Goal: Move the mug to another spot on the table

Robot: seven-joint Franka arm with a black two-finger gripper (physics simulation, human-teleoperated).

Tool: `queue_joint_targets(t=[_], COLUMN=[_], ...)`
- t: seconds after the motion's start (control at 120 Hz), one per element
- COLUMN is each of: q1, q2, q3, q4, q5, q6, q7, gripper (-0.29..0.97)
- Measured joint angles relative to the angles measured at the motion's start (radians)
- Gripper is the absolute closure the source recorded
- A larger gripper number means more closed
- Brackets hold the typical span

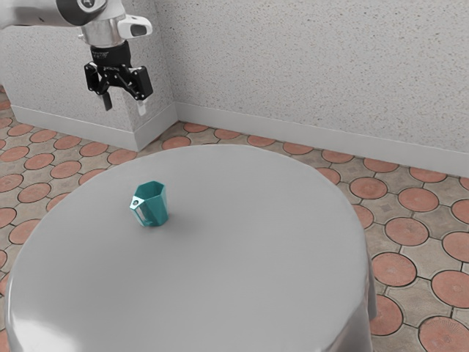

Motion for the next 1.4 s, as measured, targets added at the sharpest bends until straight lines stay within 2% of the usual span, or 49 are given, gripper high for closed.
queue_joint_targets(t=[0.317, 0.558, 0.817, 0.95, 1.208, 1.4], q1=[0.001, 0.016, 0.020, 0.021, 0.029, 0.050], q2=[-0.006, -0.010, 0.011, 0.041, 0.053, 0.113], q3=[0.005, 0.050, 0.056, 0.061, 0.079, 0.080], q4=[-0.022, -0.104, -0.124, -0.132, -0.317, -0.347], q5=[0.001, 0.015, 0.086, 0.046, -0.028, -0.077], q6=[0.011, 0.131, 0.208, 0.256, 0.393, 0.471], q7=[0.000, 0.107, 0.214, 0.270, 0.361, 0.416], gripper=[0.00, 0.00, 0.00, 0.00, 0.00, 0.00])
